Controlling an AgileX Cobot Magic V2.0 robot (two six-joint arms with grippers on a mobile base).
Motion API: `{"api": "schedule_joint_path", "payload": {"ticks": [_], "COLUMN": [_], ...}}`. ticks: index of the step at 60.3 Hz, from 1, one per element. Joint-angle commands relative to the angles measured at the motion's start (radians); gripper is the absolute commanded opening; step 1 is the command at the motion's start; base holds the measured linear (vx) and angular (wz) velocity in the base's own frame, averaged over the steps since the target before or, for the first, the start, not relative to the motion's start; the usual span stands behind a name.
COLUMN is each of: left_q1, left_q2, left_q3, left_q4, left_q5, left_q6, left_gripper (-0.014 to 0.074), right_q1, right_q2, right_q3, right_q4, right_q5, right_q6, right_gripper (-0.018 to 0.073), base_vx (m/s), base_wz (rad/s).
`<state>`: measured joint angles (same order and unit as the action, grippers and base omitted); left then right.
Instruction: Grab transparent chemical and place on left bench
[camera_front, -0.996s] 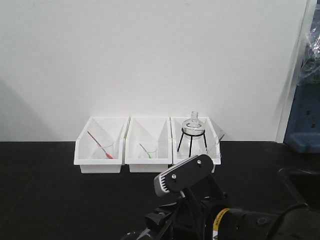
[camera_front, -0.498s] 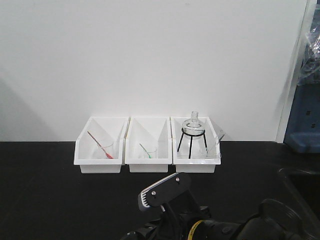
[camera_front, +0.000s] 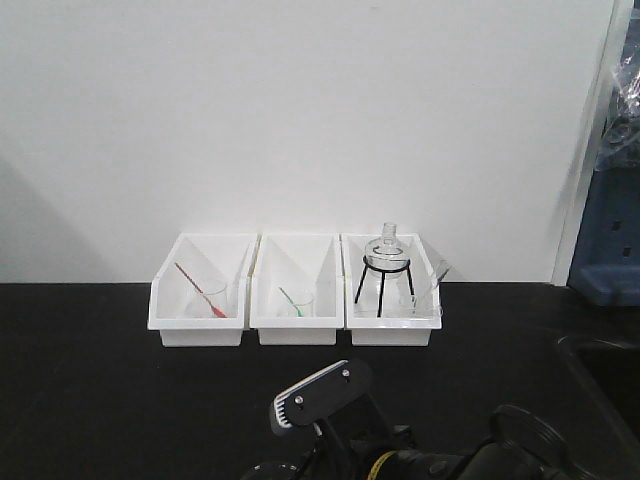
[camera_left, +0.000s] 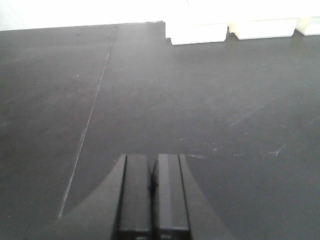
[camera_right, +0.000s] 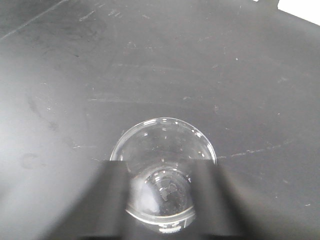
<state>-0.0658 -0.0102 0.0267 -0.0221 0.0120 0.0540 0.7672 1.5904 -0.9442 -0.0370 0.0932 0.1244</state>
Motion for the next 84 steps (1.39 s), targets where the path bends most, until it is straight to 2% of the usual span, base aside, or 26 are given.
{"api": "schedule_joint_path", "payload": {"ticks": [1, 20, 29, 35, 42, 45, 52, 74, 84], "left_q1": [-0.002, -0.002, -0.002, -0.002, -0.002, -0.002, -0.002, -0.002, -0.002], "left_q2": [-0.019, -0.019, -0.019, -0.019, -0.019, -0.019, -0.019, -0.019, -0.019], "left_q3": [0.016, 0.016, 0.016, 0.016, 0.016, 0.016, 0.016, 0.016, 0.016], "left_q4": [-0.001, -0.001, -0.001, -0.001, -0.001, -0.001, -0.001, -0.001, -0.001], "left_q5": [-0.078, -0.078, -0.078, -0.078, -0.078, -0.078, -0.078, -0.078, -0.078], "left_q6": [-0.008, -0.008, -0.008, -0.008, -0.008, -0.008, -0.008, -0.008, -0.008], "left_gripper": [-0.0003, -0.0003, -0.0003, -0.0003, -0.0003, -0.0003, -0.0003, -0.0003, -0.0003], "right_q1": [-0.001, -0.003, -0.003, -0.003, -0.003, -0.003, -0.003, -0.003, -0.003], "right_q2": [-0.045, -0.233, -0.366, -0.460, -0.567, -0.615, -0.735, -1.152, -1.280], "right_q3": [-0.033, -0.033, -0.033, -0.033, -0.033, -0.033, -0.015, 0.262, 0.365], "right_q4": [-0.003, -0.044, -0.044, -0.044, -0.058, -0.075, -0.109, -0.145, -0.151], "right_q5": [-0.082, -0.077, -0.021, 0.052, 0.144, 0.185, 0.246, 0.231, 0.240], "right_q6": [0.000, -0.043, -0.046, -0.046, -0.046, -0.046, -0.046, -0.041, -0.041], "right_gripper": [0.0483, 0.0466, 0.0411, 0.0306, 0.0102, -0.0015, -0.0008, -0.0003, -0.0003], "base_vx": [0.00, 0.00, 0.00, 0.00, 0.00, 0.00, 0.00, 0.00, 0.00], "base_wz": [0.00, 0.00, 0.00, 0.00, 0.00, 0.00, 0.00, 0.00, 0.00]}}
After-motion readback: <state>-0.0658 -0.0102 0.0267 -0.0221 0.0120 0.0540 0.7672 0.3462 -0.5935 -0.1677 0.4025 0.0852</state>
